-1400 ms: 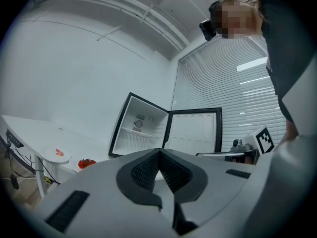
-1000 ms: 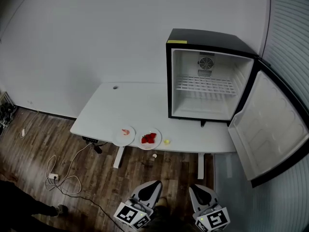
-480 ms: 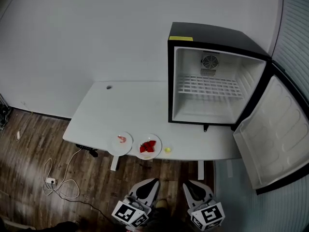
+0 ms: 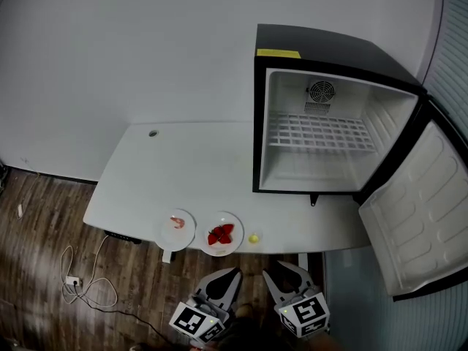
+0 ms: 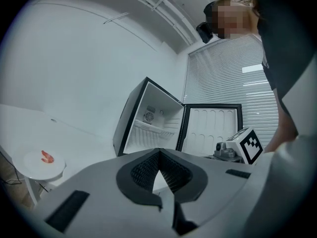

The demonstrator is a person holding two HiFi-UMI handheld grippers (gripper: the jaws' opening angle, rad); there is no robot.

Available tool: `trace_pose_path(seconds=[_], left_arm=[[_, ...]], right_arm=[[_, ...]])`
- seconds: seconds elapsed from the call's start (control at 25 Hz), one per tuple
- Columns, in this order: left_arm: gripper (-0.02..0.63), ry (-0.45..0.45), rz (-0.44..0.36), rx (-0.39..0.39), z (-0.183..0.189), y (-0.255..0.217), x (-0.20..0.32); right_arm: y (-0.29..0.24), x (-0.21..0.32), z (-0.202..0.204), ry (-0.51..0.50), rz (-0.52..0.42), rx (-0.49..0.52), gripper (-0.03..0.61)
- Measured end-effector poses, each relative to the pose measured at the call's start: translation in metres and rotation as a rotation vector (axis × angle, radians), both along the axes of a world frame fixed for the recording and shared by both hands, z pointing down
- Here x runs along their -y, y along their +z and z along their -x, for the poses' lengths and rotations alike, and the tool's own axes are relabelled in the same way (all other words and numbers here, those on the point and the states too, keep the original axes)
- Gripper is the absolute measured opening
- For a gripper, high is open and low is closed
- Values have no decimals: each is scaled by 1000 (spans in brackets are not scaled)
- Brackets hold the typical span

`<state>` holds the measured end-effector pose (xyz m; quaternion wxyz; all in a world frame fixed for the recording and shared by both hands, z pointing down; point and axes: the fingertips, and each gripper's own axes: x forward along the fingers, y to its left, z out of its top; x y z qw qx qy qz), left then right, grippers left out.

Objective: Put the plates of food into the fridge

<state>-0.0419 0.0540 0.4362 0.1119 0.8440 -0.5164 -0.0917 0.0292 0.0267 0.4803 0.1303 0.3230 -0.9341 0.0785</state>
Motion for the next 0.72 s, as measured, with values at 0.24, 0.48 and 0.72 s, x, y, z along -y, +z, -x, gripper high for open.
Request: trace_pose_path(seconds=[0.24,0.48,0.72], left_arm=[[6,-2,30,-10,13,20,16],[6,3,38,-19,20,40,35],[6,-65,58,-8,33,60,56]], right_arm=[[26,23,21,5,38,-59,140],[49,51,35,57,72,-99,175],[72,67,45,140,110,-130,190]])
